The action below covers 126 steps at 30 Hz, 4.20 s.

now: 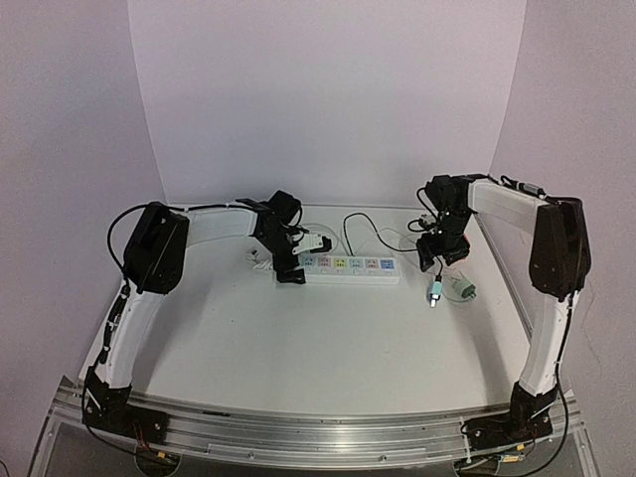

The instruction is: Pull the plug off the socket

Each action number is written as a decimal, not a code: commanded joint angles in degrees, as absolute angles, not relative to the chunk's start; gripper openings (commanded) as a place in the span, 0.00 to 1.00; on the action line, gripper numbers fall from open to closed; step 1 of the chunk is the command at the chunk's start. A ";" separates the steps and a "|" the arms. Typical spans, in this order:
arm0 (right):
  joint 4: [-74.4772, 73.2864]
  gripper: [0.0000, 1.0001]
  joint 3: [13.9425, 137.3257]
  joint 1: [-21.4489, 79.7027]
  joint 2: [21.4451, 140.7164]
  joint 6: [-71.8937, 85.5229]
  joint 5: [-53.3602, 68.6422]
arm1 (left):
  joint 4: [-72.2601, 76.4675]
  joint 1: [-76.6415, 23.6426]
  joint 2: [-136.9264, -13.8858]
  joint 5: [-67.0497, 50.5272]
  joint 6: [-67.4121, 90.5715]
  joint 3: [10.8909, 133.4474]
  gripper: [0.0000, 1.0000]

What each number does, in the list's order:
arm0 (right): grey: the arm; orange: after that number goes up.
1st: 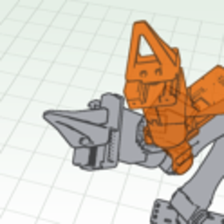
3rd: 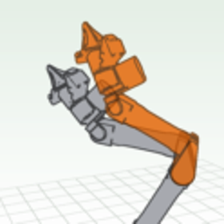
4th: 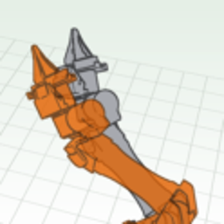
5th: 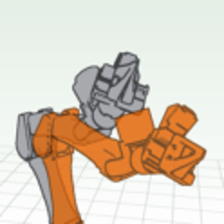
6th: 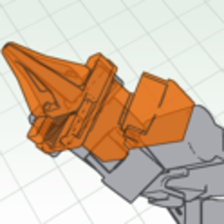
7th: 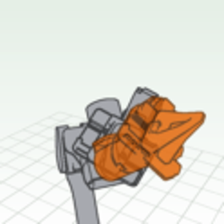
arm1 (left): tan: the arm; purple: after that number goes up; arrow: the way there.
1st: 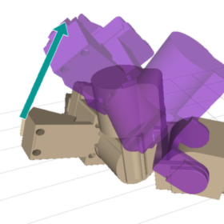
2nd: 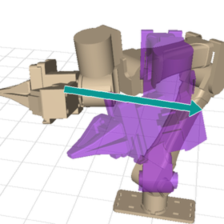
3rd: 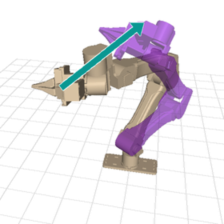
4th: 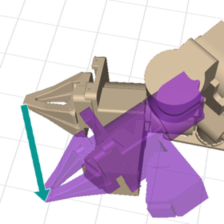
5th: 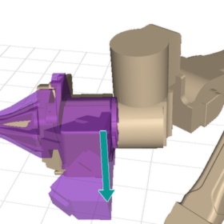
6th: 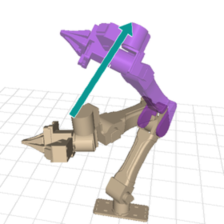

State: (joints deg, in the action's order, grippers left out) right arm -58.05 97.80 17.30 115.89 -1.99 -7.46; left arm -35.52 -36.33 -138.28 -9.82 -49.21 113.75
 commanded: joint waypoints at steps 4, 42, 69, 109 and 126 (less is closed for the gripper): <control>-57.16 0.70 90.89 17.32 112.49 13.39 -8.06 | -39.40 -35.23 -138.17 -12.27 -47.43 112.86 0.98; -47.55 0.09 88.52 0.47 121.45 -4.85 44.20 | -41.13 -33.77 -137.54 -9.67 -52.47 115.30 0.98; -47.64 0.64 99.13 3.70 127.26 -13.27 15.95 | -42.09 -33.78 -138.33 -11.00 -52.56 116.78 0.99; -47.46 0.30 95.67 14.25 126.73 17.97 -4.71 | -39.45 -33.05 -138.03 -8.61 -54.97 116.20 0.99; -47.46 0.76 97.61 14.15 124.62 8.25 -4.06 | -46.15 -32.93 -137.84 -14.09 -51.90 122.01 0.99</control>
